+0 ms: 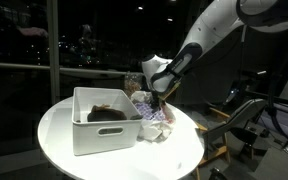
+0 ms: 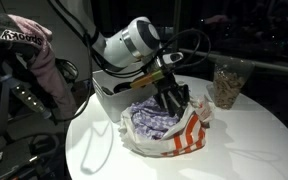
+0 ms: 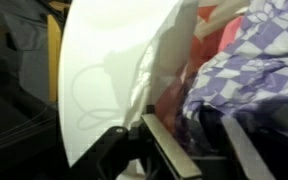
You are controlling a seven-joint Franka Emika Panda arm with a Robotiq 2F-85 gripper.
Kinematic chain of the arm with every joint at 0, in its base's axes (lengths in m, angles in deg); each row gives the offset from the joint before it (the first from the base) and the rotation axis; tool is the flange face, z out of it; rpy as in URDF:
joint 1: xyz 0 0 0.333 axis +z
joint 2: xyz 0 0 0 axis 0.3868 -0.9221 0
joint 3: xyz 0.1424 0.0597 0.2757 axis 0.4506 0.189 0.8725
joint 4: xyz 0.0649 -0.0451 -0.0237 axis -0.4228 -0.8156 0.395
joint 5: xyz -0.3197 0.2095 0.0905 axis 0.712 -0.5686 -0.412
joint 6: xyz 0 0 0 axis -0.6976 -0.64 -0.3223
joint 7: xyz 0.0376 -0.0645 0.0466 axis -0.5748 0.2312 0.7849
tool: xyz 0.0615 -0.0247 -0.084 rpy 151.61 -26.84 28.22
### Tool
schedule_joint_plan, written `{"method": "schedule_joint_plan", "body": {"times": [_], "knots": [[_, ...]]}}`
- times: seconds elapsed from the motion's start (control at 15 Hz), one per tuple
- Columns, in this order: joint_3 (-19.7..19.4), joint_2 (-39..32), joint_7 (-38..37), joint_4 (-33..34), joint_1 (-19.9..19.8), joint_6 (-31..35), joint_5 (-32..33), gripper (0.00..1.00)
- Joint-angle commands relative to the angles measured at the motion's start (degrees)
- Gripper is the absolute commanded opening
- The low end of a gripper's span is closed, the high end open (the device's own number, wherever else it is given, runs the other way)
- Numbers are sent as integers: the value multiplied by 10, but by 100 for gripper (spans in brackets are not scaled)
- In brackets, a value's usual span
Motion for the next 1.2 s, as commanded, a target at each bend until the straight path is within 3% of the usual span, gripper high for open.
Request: {"method": "schedule_joint_plan", "body": {"times": [0.0, 0.13, 0.2, 0.47, 0.67, 0.87, 0.93, 1.13], "knots": [[36, 77, -1, -3, -4, -63, 3, 83], [66, 110, 13, -5, -13, -62, -33, 99], [81, 129, 18, -10, -16, -51, -50, 100], [135, 175, 46, -25, -13, 10, -124, 100], [165, 162, 75, -23, -12, 86, -166, 100], [198, 153, 139, -29, -18, 145, -265, 100], [176, 152, 93, -22, -3, 108, -217, 100], [177, 147, 99, -23, -1, 110, -224, 100]]}}
